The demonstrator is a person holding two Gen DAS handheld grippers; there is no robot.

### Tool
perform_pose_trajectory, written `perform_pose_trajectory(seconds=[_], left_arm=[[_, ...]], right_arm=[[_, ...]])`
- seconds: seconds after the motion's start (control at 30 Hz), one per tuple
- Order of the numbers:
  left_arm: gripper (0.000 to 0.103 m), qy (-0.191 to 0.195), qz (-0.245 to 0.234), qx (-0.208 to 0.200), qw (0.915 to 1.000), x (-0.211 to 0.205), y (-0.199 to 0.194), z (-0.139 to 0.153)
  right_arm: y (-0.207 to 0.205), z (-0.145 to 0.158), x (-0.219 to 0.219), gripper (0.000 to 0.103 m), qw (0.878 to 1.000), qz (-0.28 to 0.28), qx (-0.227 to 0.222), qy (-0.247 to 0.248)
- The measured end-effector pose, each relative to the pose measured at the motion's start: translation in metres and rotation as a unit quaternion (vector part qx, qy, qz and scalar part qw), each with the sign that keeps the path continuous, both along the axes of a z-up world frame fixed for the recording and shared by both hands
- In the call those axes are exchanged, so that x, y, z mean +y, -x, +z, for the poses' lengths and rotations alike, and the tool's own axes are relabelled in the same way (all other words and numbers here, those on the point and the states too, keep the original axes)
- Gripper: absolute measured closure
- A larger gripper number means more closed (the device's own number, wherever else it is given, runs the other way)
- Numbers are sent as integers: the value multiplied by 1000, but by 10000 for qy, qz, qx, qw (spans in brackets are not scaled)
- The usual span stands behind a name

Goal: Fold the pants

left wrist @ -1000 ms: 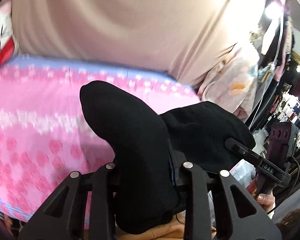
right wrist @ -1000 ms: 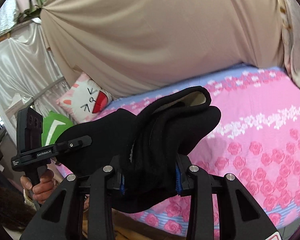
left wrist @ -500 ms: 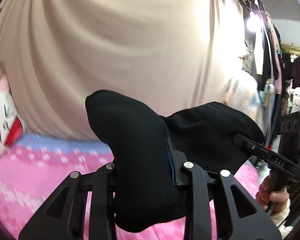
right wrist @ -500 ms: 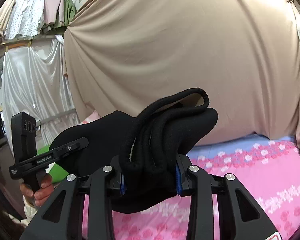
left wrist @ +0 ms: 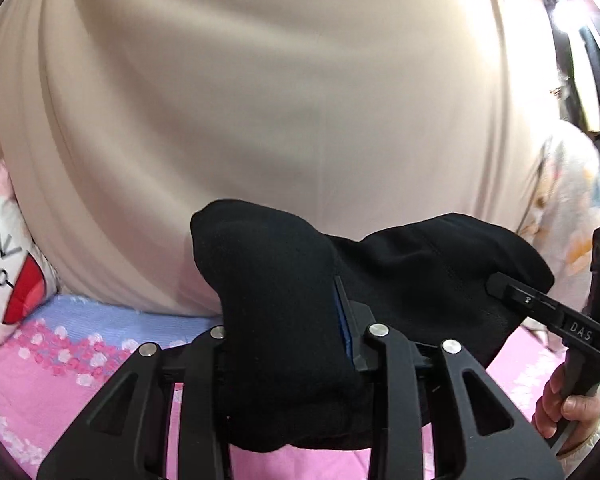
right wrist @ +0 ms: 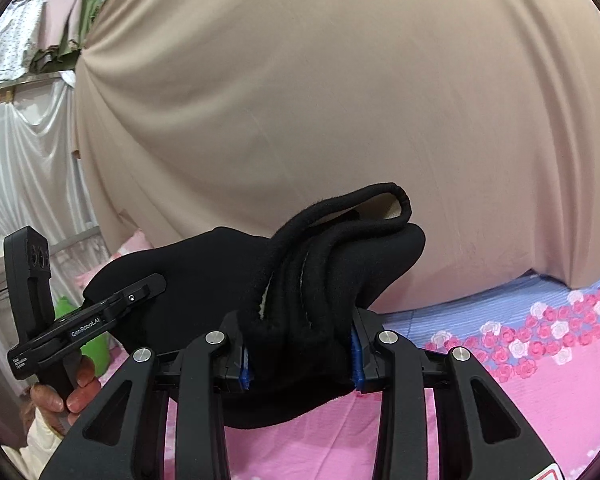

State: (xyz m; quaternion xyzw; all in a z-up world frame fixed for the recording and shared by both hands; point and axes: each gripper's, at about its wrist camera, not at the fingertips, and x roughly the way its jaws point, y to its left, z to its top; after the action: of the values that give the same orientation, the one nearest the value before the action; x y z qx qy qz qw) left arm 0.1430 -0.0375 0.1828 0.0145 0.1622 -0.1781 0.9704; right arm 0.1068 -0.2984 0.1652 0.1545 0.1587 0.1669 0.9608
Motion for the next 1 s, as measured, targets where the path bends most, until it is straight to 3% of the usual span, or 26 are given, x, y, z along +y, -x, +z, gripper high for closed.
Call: perform_pose_trajectory(seconds=[0.2, 0.3, 0.37, 0.43, 0.53, 0.63, 0.7, 0.8, 0.87, 0.9, 0.93, 0.97, 1.0], left_arm=[[74, -199, 213, 504, 9983, -3, -76, -73], [74, -399, 181, 927, 9947, -6, -105, -120], [74, -380, 137, 1379, 9896, -3, -121, -151], [70, -352, 52, 1539, 9875, 1, -124, -168], [60, -568, 15, 1562, 9861, 2, -116, -178], [46, -325, 99, 2187, 9752, 20, -111, -185], [46, -162, 376, 2433, 9691, 38, -99, -183], [44, 191, 637, 2127, 9748, 63, -75, -151], [44, 429, 727, 1864, 9788, 68, -66, -123], [43, 447, 712, 1704, 9818, 64, -66, -114], [43, 370, 734, 1537, 9847, 57, -70, -106], [42, 204, 874, 1413, 9859, 46, -76, -101], [40, 121, 906, 1425, 9856, 40, -81, -102]], right_arm=[[-61, -67, -12, 69, 9987, -112, 502, -26], [-88, -105, -15, 69, 9949, -152, 993, 5], [-105, -137, -16, 69, 9899, -158, 1407, 54], [-115, -163, -21, 66, 9846, -191, 1735, 52], [-114, -174, -27, 57, 9815, -118, 1906, 116], [-109, -179, -31, 54, 9709, -89, 2383, 238], [-97, -175, -35, 53, 9677, -241, 2500, 216], [-65, -140, -31, 52, 9755, -779, 1935, 705], [-51, -109, -25, 53, 9833, -848, 1434, 735], [-51, -101, -21, 63, 9851, -797, 1350, 705], [-57, -93, -12, 90, 9865, -660, 1281, 774], [-67, -91, -1, 100, 9850, -563, 1330, 948], [-78, -93, 6, 103, 9830, -480, 1428, 1048]])
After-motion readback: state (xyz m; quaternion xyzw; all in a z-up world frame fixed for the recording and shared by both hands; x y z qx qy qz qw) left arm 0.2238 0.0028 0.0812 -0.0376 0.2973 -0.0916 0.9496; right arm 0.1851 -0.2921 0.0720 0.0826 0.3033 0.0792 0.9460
